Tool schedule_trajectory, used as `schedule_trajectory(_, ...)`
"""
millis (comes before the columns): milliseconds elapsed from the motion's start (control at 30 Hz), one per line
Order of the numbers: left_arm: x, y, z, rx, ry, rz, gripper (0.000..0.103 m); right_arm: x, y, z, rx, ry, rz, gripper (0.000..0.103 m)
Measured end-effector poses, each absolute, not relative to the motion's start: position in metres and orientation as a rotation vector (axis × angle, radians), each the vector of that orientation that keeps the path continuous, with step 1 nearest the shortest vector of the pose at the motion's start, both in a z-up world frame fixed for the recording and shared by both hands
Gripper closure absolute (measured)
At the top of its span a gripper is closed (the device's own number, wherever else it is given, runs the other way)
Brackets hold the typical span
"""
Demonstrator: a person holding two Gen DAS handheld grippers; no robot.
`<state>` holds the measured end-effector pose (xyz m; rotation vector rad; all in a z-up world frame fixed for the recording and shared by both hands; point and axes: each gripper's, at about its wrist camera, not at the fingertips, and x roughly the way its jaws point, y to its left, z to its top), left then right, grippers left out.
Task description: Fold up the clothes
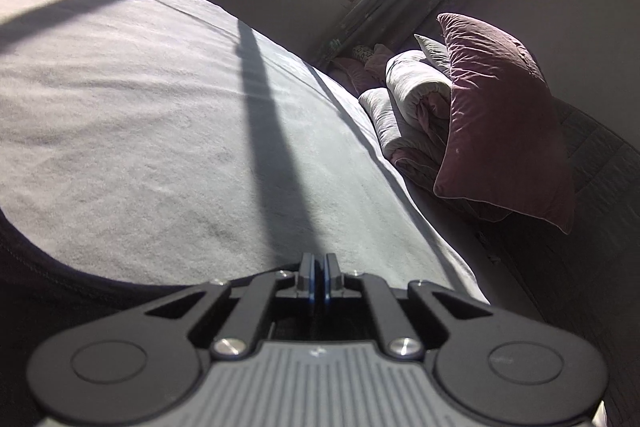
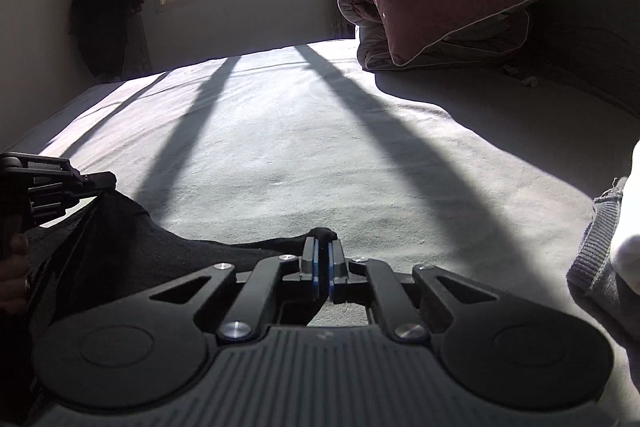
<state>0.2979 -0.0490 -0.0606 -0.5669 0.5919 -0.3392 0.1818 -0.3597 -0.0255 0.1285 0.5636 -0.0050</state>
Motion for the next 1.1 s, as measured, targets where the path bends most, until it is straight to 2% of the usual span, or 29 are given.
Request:
schedule_trajectory(100,0.307,-0.053,-0.076,-0.549,0.650,-0.313,0.099,0.190,-0.358,-0.039,0.105,0.636,-0.017,0.098)
schedule_trajectory(267,0.294,-0.051,-0.056,-0.537,0.521,-0.334,0.099,0.184,-0.350,-0.030,0.084,0.585,-0.016,0.098)
schedule_trajectory(367,0.307,-0.060,-0.067,-0.470,0.609,-0.303,0.099,0.180,-0.358,-0.023,0.149,0.540,0.005,0.098)
schedule_trajectory(533,0.314,-0.058,-0.073,-0.490,0.653,-0.303,0.097,0.199,-0.349,-0.048,0.086,0.644,-0.025,0.098)
schedule_trajectory(567,0.313,-0.056,-0.072,-0.499,0.657,-0.307,0.094,0.199,-0.347,-0.050,0.074,0.647,-0.028,0.098)
schedule_trajectory(633,0.309,-0.051,-0.067,-0.520,0.661,-0.316,0.083,0.198,-0.348,-0.048,0.078,0.648,-0.021,0.097)
schedule_trajectory(700,0.303,-0.045,-0.060,-0.533,0.650,-0.311,0.051,0.197,-0.349,-0.048,0.093,0.649,-0.012,0.095)
schedule_trajectory(733,0.299,-0.043,-0.055,-0.536,0.643,-0.305,0.047,0.197,-0.350,-0.048,0.100,0.650,-0.007,0.091)
schedule_trajectory(900,0.279,-0.026,-0.034,-0.564,0.670,-0.277,0.042,0.195,-0.354,-0.043,0.155,0.651,0.032,0.088)
schedule_trajectory(933,0.272,-0.023,-0.030,-0.577,0.676,-0.273,0.042,0.194,-0.356,-0.042,0.171,0.652,0.042,0.084)
schedule_trajectory(1033,0.243,-0.018,-0.018,-0.590,0.698,-0.279,0.040,0.188,-0.362,-0.034,0.218,0.638,0.057,0.055)
schedule_trajectory(1100,0.221,-0.017,-0.011,-0.580,0.716,-0.289,0.040,0.182,-0.365,-0.027,0.263,0.631,0.077,0.055)
